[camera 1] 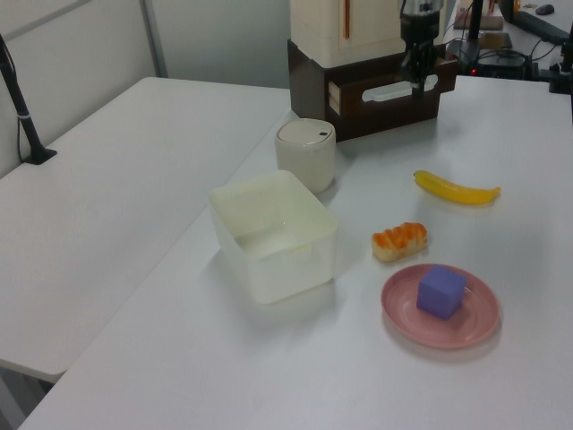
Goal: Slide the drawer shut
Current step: 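Push the drawer front with the gripper into the cream box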
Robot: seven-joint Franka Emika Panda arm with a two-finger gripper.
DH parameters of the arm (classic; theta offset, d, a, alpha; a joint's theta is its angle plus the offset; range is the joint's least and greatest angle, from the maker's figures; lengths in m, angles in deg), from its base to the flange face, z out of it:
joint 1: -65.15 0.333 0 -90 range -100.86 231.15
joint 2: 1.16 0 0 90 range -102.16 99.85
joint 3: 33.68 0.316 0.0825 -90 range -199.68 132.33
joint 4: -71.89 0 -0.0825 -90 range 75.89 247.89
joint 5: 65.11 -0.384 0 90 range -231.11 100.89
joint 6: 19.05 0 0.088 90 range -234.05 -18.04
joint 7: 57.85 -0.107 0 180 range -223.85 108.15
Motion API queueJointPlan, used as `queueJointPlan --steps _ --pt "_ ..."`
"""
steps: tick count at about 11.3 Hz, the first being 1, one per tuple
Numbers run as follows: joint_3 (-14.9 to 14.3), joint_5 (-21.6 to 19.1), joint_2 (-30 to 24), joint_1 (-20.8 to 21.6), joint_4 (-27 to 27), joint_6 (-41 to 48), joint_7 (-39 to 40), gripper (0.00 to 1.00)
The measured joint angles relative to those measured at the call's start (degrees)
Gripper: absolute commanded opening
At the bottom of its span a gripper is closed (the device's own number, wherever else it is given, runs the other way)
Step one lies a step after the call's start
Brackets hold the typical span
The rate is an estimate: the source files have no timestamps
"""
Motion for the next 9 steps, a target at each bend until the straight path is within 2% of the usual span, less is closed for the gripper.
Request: queueJointPlan --steps 5,9 --pt "-0.06 -0.67 5.07 -4.69 3.95 -14.04 -11.41 0.00" --pt "-0.16 -0.67 7.45 -8.64 3.92 -24.24 -14.17 0.00"
